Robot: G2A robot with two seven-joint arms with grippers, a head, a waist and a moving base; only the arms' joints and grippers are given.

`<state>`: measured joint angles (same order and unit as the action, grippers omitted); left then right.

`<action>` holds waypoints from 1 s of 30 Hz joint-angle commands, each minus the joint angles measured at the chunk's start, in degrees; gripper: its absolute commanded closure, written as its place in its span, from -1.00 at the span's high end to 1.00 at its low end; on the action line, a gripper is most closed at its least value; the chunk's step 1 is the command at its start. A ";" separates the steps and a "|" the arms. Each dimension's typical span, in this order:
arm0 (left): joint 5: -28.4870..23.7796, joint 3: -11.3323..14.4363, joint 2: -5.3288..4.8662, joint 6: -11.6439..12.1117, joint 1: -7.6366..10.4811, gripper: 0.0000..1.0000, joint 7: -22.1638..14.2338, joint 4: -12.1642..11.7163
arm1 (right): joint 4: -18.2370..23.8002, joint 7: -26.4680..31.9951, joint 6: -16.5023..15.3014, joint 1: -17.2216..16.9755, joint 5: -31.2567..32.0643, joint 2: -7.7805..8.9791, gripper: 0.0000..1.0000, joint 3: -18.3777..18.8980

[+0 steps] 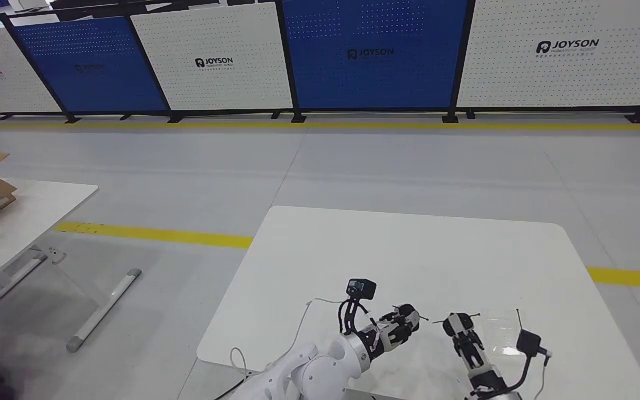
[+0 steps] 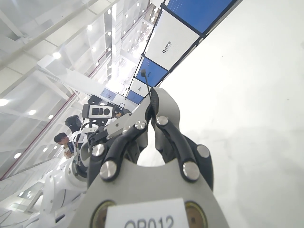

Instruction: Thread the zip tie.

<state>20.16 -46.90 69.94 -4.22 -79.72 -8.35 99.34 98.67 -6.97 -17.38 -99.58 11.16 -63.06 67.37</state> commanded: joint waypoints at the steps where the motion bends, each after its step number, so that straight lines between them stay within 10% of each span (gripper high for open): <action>1: 0.00 0.00 0.00 0.00 0.00 -1.00 0.00 0.00 | 0.00 0.02 -0.03 0.00 -0.02 0.01 -1.00 0.02; 30: 0.00 0.00 0.00 0.00 0.00 -1.00 0.00 0.00 | -1.93 1.85 0.28 2.16 0.45 -1.63 -1.00 -0.67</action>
<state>20.16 -46.90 69.94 -4.22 -79.72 -8.35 99.34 96.81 -5.12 -17.03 -97.44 11.50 -64.63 66.70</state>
